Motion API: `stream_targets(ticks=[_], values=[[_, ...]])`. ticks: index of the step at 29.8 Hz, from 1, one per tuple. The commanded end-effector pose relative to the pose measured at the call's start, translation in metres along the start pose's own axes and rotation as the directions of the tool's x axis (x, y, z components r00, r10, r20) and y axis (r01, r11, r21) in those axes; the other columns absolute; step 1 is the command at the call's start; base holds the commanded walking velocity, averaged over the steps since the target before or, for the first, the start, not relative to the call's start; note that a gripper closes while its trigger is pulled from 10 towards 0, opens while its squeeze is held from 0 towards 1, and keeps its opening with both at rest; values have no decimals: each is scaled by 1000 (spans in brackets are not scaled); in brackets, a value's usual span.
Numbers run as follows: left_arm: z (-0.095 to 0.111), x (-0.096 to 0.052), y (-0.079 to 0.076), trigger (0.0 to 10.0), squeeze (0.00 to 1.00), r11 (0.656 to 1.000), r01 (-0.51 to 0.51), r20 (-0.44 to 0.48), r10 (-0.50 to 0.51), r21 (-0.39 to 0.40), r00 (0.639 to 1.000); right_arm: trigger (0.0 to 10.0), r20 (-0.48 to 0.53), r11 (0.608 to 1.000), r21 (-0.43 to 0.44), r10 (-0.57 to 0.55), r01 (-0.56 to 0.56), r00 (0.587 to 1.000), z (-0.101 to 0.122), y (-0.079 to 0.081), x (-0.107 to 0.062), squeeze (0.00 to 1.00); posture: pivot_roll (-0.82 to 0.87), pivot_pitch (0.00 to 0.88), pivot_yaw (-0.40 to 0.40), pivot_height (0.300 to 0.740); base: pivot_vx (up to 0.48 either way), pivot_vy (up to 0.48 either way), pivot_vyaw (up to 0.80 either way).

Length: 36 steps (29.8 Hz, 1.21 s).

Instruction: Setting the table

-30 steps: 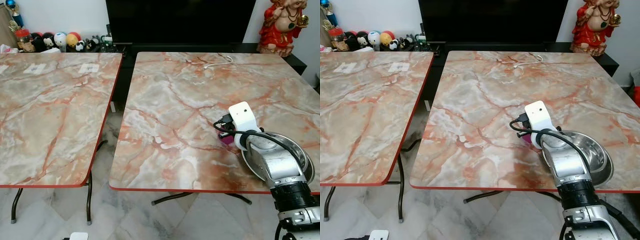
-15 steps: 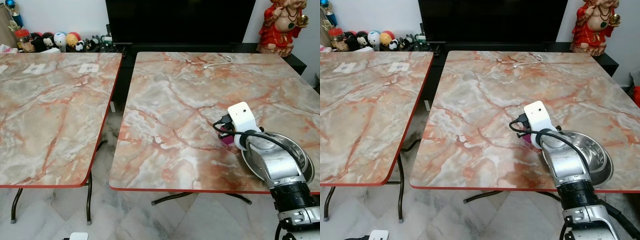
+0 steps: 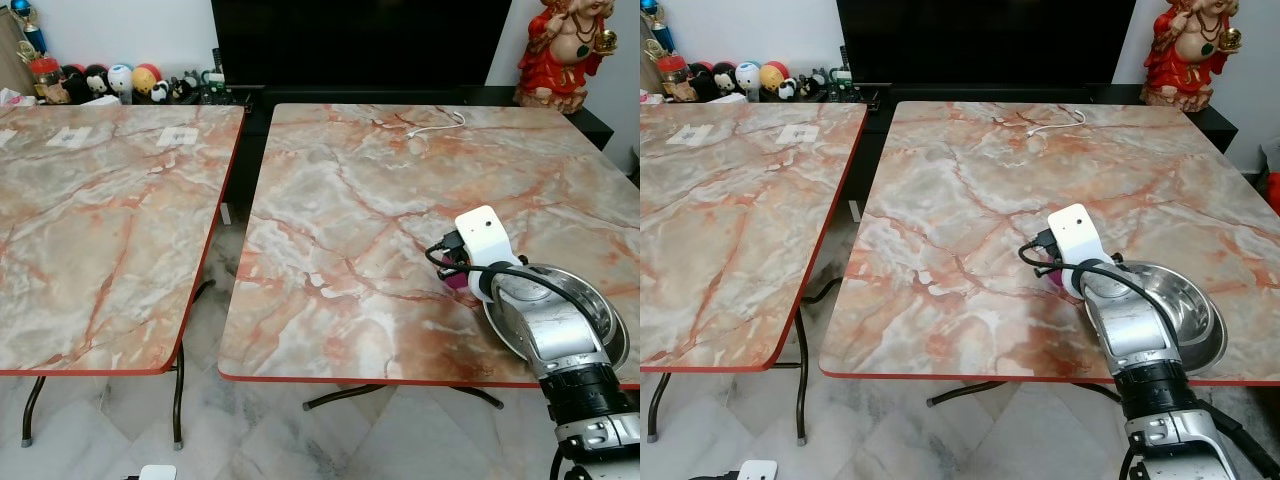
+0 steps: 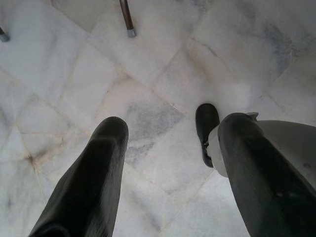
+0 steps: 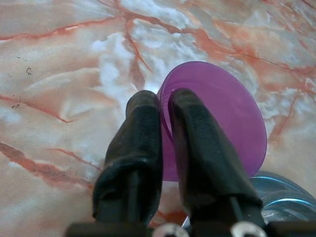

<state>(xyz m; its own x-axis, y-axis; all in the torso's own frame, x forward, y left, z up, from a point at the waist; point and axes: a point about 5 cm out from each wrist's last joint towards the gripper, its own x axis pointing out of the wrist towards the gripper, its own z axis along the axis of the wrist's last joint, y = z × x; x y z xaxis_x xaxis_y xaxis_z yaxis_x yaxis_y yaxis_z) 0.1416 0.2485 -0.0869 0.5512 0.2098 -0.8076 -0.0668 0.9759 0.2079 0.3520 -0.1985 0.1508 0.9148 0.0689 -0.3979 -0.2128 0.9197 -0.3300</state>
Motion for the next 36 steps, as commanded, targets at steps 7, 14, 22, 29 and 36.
stream_targets(ticks=[7, 14, 22, 29, 36], values=[[-6, -1, 1, 10000, 0, 1000, -1, -32, 1, 0, 1000, 10000, 43, 1000, -23, -4, 5, 999, 9, 0, 1, 0, -83, 20, -15, 740, 0, 0, 0], [-7, -1, 1, 10000, 0, 1000, -1, -33, 1, 2, 999, 10000, 89, 998, -3, -63, 63, 994, 15, -6, -1, 0, -83, 20, -12, 740, 0, 0, 0], [-7, -1, 1, 10000, 0, 1000, 0, -35, 0, 4, 999, 10000, 207, 993, 52, -113, 105, 972, 28, -5, -7, 0, -84, 21, -6, 740, 0, 0, 0], [-7, -2, 3, 10000, 0, 1000, -6, -30, 6, 9, 1000, 10000, 386, 919, 240, -386, 313, 838, 40, -27, -27, 0, -84, 25, -4, 740, 0, 0, 0], [-6, -2, 7, 10000, 0, 1000, -11, -26, 11, 18, 1000, 10000, 406, 861, 331, -500, 387, 765, 15, -30, -47, 0, -92, 33, 6, 740, 0, 0, 0]])
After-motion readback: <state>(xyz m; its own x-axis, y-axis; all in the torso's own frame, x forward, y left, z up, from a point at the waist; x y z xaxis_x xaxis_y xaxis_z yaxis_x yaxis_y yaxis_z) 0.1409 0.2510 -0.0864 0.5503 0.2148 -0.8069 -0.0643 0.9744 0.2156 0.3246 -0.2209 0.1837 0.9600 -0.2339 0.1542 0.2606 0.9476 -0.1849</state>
